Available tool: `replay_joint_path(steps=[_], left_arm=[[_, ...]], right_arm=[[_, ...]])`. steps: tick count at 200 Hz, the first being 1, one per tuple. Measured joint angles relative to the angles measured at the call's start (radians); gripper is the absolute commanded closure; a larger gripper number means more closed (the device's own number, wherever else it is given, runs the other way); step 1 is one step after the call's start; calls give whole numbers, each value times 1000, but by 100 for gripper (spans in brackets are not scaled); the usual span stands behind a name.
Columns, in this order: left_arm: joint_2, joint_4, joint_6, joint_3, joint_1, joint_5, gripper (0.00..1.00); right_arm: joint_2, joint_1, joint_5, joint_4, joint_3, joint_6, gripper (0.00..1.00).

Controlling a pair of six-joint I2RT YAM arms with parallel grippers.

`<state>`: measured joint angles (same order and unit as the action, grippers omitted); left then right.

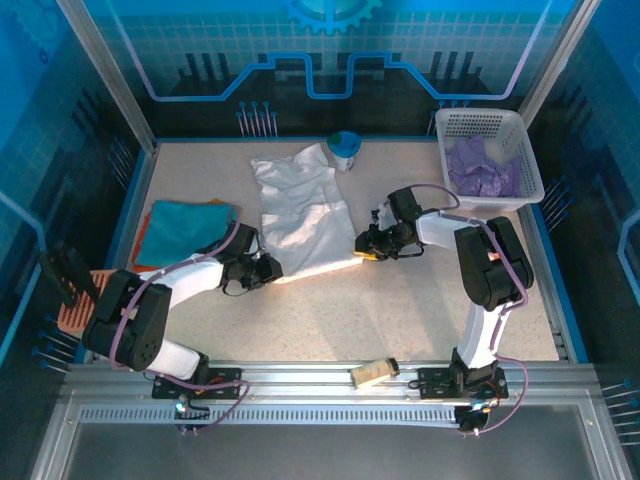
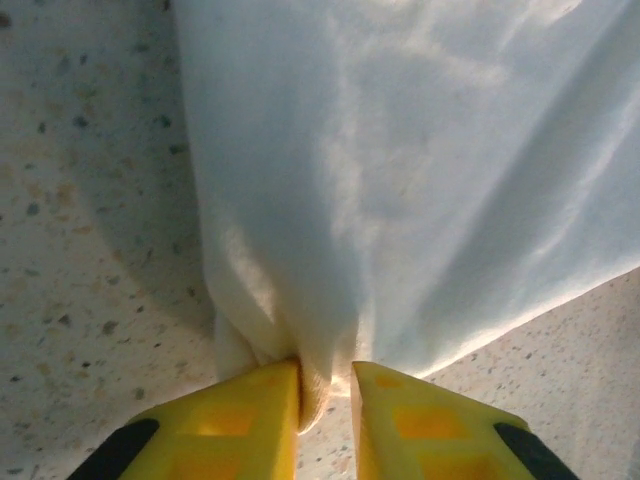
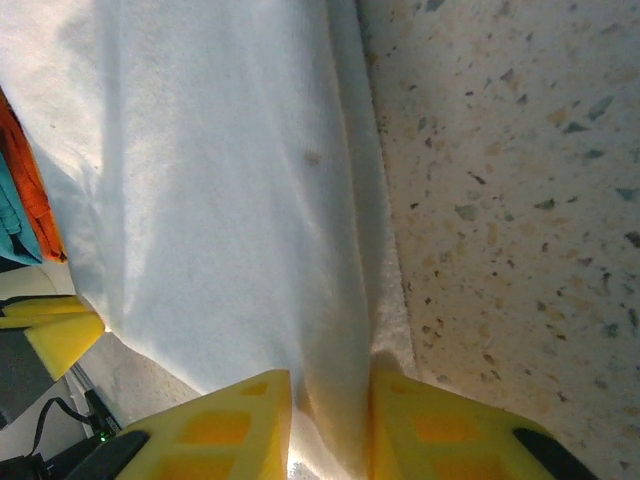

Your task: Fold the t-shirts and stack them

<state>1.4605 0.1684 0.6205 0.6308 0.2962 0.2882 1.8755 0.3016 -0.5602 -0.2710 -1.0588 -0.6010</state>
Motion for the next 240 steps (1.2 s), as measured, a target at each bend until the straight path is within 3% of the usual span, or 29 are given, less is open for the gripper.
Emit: replay_joint_path(steps=[36,57,89,158,168,178,201,216,240], left_arm=[[-25,8,-24,-21,0,-3,100],[-46,10,-42,-31,0,-4,100],[-115,15,-56,-68,0,-12,100],[-175,15,-49,-160,0,-2,100],[-174,13,-39,-167,0,-1,87],[-170,11,-29,-170,0,4,75],[-154,16,-5,-168,0,14,64],[-154,18,5,-161,0,24,51],[-169,52,26,-145,1,32,47]], right_arm=[[1,0,-20,3,13,0,87],[1,-1,-24,-3,14,10,95],[-1,-9,-23,-18,33,26,100],[-34,-14,-31,-24,120,41,100],[-43,-14,-35,-19,134,40,100],[-53,-14,-36,-16,147,37,94],[-80,-15,-30,-15,171,29,82],[-103,-15,-22,-35,180,17,59],[-149,-15,-5,-77,179,30,44]])
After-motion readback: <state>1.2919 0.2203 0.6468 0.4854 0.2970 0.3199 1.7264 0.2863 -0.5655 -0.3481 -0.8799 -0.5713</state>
